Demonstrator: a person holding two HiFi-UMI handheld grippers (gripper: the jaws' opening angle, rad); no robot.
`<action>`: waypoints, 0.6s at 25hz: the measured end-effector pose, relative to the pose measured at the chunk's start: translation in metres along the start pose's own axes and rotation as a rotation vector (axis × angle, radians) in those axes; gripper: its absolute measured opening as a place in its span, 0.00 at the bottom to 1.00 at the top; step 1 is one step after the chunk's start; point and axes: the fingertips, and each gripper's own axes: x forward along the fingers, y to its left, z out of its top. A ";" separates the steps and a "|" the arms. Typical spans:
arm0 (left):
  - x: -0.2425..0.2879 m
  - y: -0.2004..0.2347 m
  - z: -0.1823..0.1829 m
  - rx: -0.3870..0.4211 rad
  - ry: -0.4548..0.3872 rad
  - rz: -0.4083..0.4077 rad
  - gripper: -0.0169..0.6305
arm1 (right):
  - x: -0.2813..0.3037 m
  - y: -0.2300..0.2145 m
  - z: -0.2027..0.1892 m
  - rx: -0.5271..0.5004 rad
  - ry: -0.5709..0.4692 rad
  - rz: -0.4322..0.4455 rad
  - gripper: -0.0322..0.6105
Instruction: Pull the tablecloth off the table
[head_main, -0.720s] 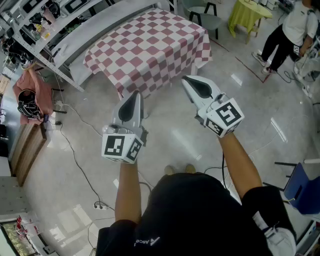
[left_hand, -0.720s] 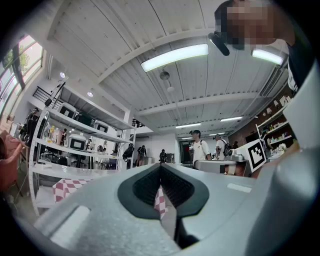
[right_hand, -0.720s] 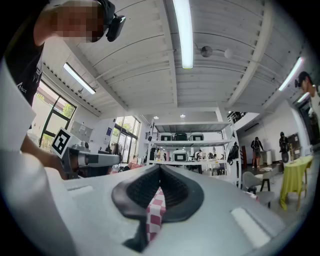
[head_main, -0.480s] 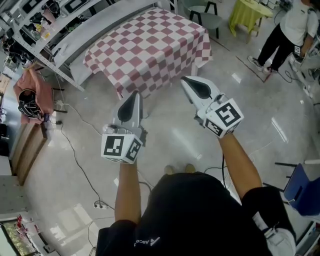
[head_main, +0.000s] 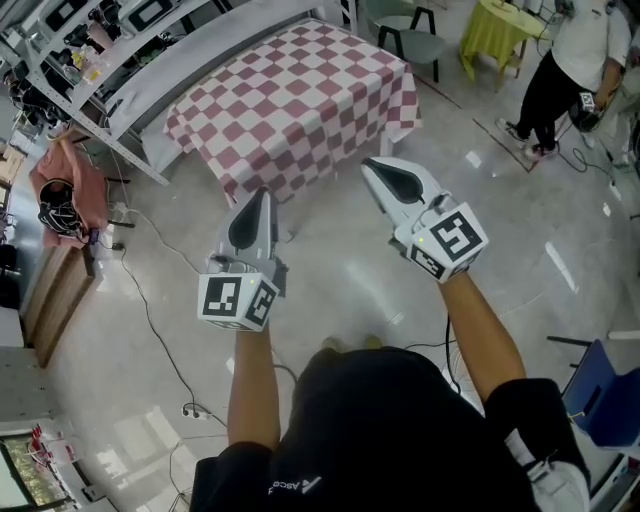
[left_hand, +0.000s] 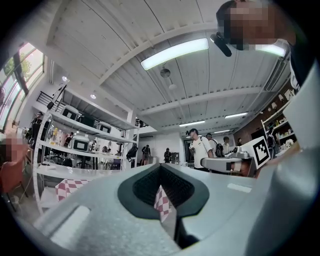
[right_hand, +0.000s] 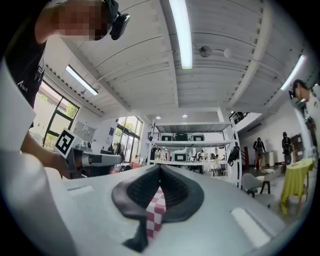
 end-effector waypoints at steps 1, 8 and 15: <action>0.003 -0.002 -0.001 0.003 0.000 0.002 0.04 | -0.001 -0.003 -0.001 -0.004 -0.002 0.004 0.05; 0.026 -0.005 -0.004 0.013 0.001 0.025 0.04 | 0.001 -0.031 -0.004 -0.008 -0.005 0.013 0.05; 0.078 0.022 -0.023 0.021 -0.014 0.028 0.04 | 0.039 -0.074 -0.024 -0.018 -0.002 0.019 0.05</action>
